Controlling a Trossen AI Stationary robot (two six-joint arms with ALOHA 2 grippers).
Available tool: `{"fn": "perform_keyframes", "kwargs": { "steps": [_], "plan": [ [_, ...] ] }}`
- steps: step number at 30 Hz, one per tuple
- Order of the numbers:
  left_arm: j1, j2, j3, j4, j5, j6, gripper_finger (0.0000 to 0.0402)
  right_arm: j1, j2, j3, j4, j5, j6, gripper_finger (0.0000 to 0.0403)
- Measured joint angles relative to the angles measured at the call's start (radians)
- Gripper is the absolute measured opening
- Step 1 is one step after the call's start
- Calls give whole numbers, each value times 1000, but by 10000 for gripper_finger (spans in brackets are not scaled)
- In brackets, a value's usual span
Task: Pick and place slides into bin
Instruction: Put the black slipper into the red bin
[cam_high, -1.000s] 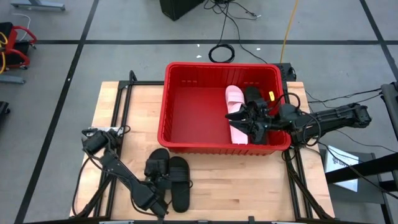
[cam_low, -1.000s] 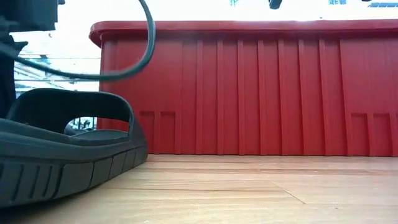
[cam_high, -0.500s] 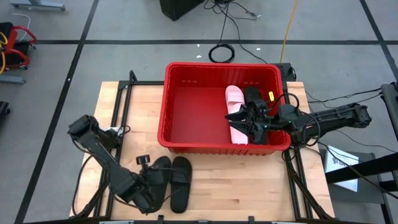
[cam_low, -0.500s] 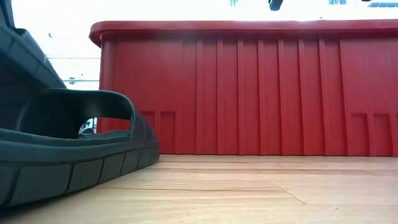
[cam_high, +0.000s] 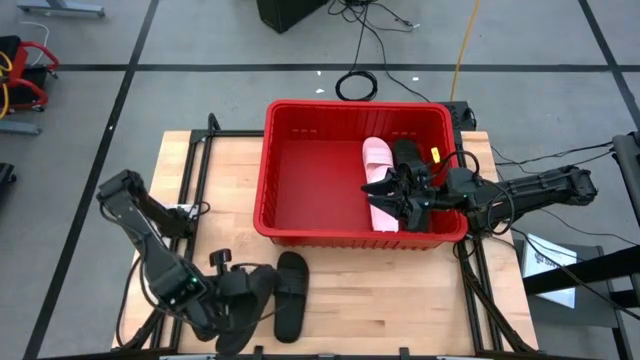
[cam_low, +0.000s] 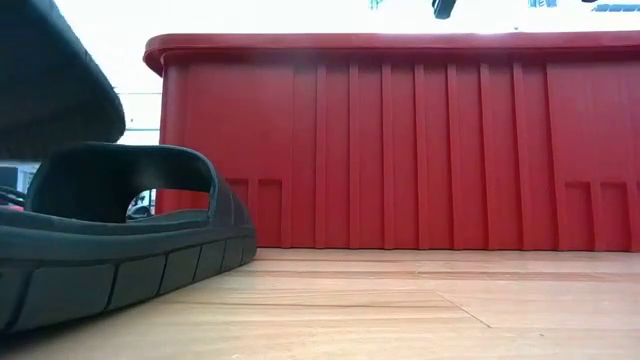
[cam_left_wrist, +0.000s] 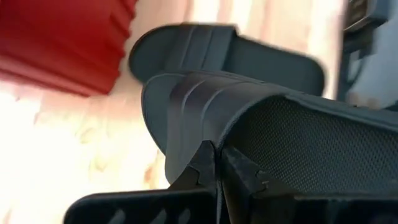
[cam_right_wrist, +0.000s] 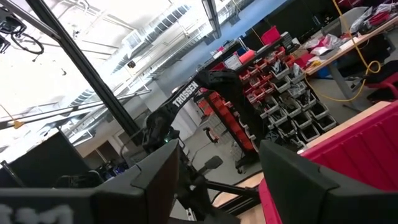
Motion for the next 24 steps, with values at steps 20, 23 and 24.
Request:
{"fn": "perform_keyframes", "kwargs": {
  "steps": [20, 23, 24],
  "plan": [
    [6, -9, 356, 46, -103, 220, 0, 0, 0, 0, 110, 48, -31, 212],
    [6, -9, 411, 46, -153, 262, 0, -1, 0, 0, 148, 52, -41, 212],
    [7, -9, 431, 47, -170, 276, 0, -1, 0, 0, 159, 53, -43, 212]
  ]
}}
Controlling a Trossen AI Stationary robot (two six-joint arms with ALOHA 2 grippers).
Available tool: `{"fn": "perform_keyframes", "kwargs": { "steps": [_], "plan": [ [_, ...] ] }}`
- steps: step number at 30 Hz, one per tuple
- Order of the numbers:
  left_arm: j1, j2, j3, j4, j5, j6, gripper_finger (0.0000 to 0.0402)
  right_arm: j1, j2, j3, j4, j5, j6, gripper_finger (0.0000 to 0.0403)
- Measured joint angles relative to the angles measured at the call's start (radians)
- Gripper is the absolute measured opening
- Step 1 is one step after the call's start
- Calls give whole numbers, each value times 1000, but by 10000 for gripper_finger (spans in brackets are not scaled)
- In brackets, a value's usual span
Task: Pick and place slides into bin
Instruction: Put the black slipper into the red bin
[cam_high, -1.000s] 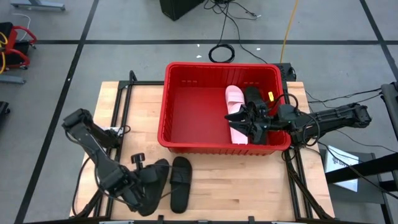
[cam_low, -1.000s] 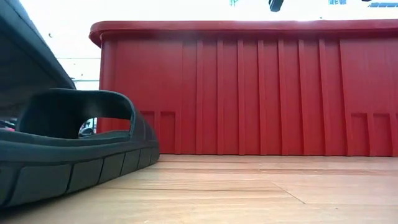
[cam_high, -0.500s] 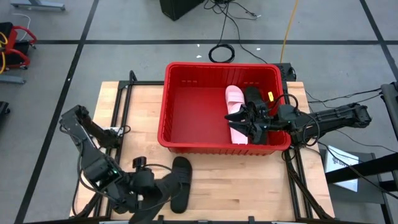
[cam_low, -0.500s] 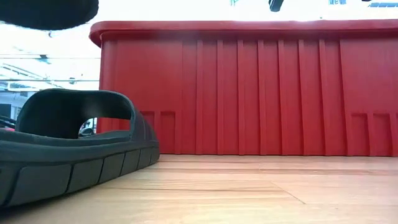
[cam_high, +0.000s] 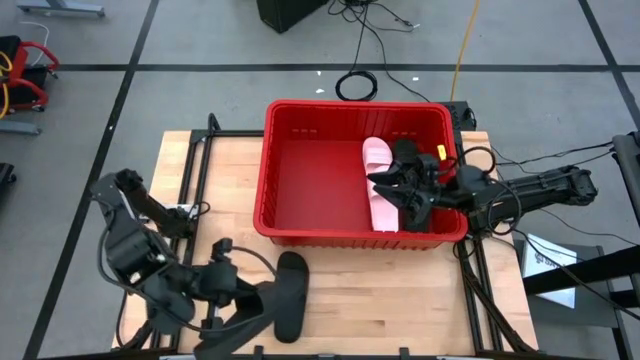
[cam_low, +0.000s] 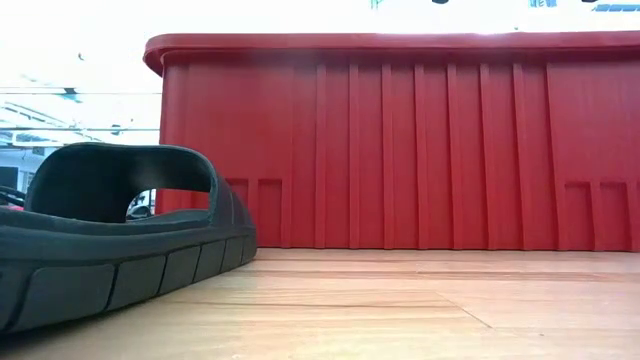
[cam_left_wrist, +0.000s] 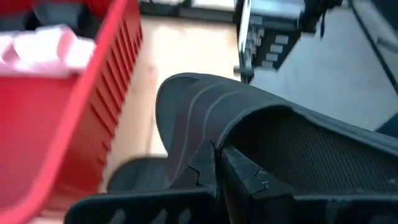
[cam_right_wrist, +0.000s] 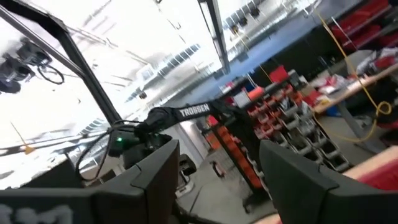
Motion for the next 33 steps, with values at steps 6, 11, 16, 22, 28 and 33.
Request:
{"fn": "perform_keyframes", "kwargs": {
  "steps": [6, 11, 16, 22, 28, 33],
  "plan": [
    [43, 0, 108, 31, -110, 139, 0, 0, 0, 0, 19, 2, -6, 212],
    [106, 0, 192, 81, -154, 286, 0, 0, 0, 0, 37, 27, -20, 212],
    [174, 0, 237, 104, -157, 424, 0, 0, 0, 0, 147, 52, -87, 212],
    [259, 0, 269, 104, -156, 533, 0, -20, -2, 0, 296, 56, -167, 212],
    [361, 0, 319, 103, -144, 620, 0, -50, -5, 0, 318, 105, -177, 212],
    [461, 0, 367, 78, -118, 716, 0, -82, -5, 0, 317, 106, -179, 212]
  ]
}}
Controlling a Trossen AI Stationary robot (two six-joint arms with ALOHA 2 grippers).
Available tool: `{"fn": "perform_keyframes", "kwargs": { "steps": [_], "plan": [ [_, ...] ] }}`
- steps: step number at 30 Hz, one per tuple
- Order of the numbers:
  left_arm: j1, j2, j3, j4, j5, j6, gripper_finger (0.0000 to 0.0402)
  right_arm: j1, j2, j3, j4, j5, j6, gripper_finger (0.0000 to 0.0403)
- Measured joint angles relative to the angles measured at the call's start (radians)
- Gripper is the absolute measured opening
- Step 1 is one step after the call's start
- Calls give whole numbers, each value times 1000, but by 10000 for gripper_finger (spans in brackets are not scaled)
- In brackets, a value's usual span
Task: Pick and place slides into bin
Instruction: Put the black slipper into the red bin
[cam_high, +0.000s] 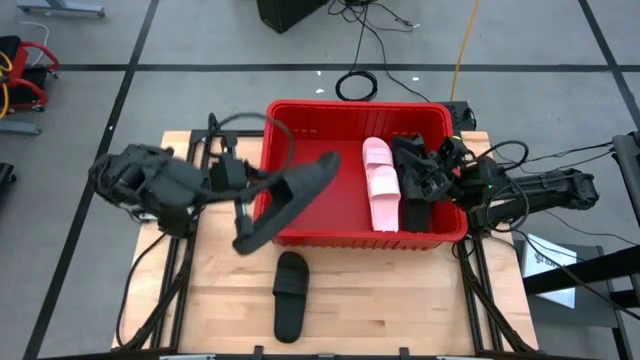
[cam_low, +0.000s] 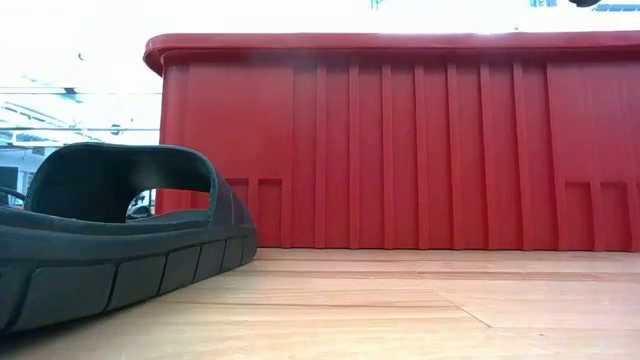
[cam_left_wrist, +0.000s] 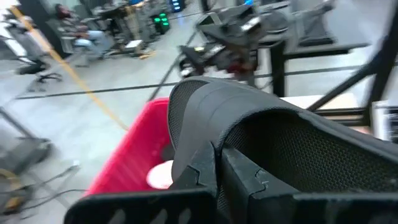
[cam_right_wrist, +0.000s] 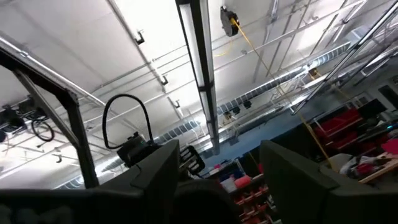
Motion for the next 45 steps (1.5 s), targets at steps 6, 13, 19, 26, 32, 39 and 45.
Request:
{"fn": "perform_keyframes", "kwargs": {
  "steps": [6, 13, 19, 26, 32, 39, 45],
  "plan": [
    [149, 0, 32, -60, 25, 112, 0, -47, 0, 0, 0, 76, -4, 212],
    [368, 2, 32, -108, 126, 219, 0, -114, 0, 0, 0, 76, -11, 212],
    [529, 42, 33, -118, 163, 293, 0, -158, 0, 0, 0, 128, -16, 212],
    [606, 143, 32, -142, 166, 359, 0, -201, -1, 0, 4, 128, -19, 212],
    [599, 259, 32, -133, 110, 313, 0, -231, -36, 0, -50, 121, -65, 212],
    [576, 385, 31, -120, 15, 225, 0, -273, -162, 0, -260, 125, -135, 212],
    [562, 461, 31, -46, -12, 230, 0, -280, -262, 0, -387, 125, -185, 212]
  ]
}}
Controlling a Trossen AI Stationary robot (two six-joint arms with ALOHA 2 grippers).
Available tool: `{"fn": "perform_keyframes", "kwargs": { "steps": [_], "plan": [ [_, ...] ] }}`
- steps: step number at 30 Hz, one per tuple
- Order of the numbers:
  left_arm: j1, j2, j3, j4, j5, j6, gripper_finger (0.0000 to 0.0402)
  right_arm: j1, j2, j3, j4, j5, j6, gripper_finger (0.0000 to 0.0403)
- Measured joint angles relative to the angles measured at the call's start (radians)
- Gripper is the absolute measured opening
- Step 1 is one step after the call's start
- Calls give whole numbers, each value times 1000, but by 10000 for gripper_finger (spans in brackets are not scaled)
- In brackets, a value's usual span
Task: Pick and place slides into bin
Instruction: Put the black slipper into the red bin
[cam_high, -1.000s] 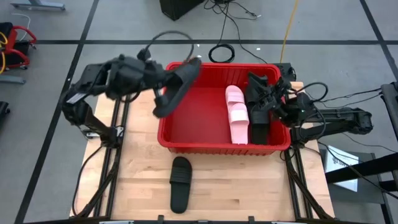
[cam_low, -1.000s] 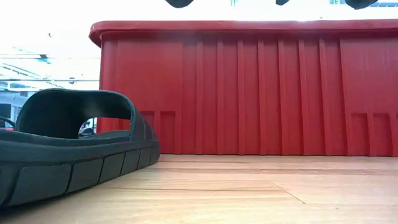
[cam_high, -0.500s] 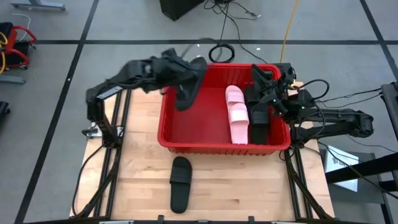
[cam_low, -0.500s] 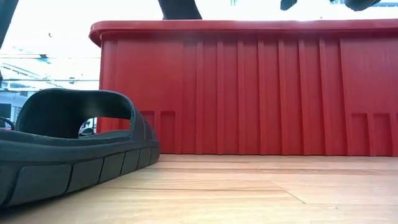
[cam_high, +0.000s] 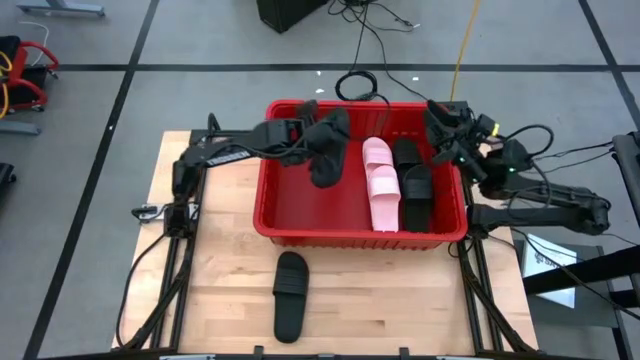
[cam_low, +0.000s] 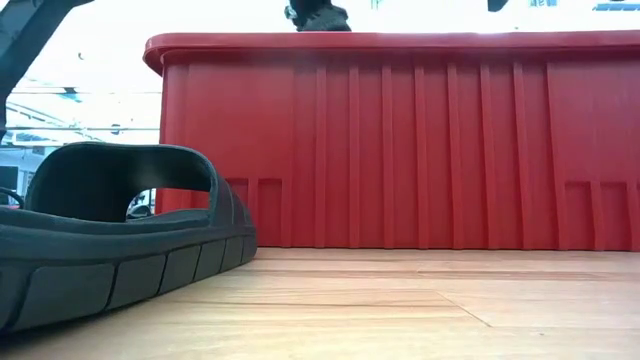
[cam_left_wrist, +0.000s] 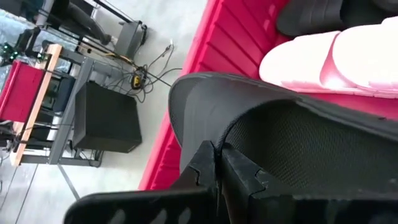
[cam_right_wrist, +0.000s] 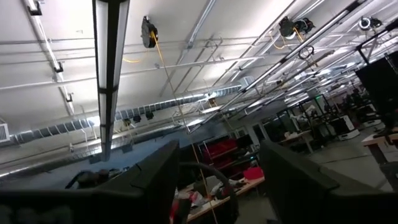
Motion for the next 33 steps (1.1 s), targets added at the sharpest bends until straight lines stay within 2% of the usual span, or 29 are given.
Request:
{"fn": "perform_keyframes", "kwargs": {
  "steps": [10, 16, 33],
  "plan": [
    [1, 101, 0, 26, 8, -15, 0, 0, -83, 0, -68, 1, -25, 212],
    [1, 166, 0, 50, 38, -18, 0, 3, -87, 0, -79, -4, 0, 212],
    [9, 285, 0, 140, 33, 5, 0, 4, -86, 0, -75, -33, 38, 212]
  ]
}}
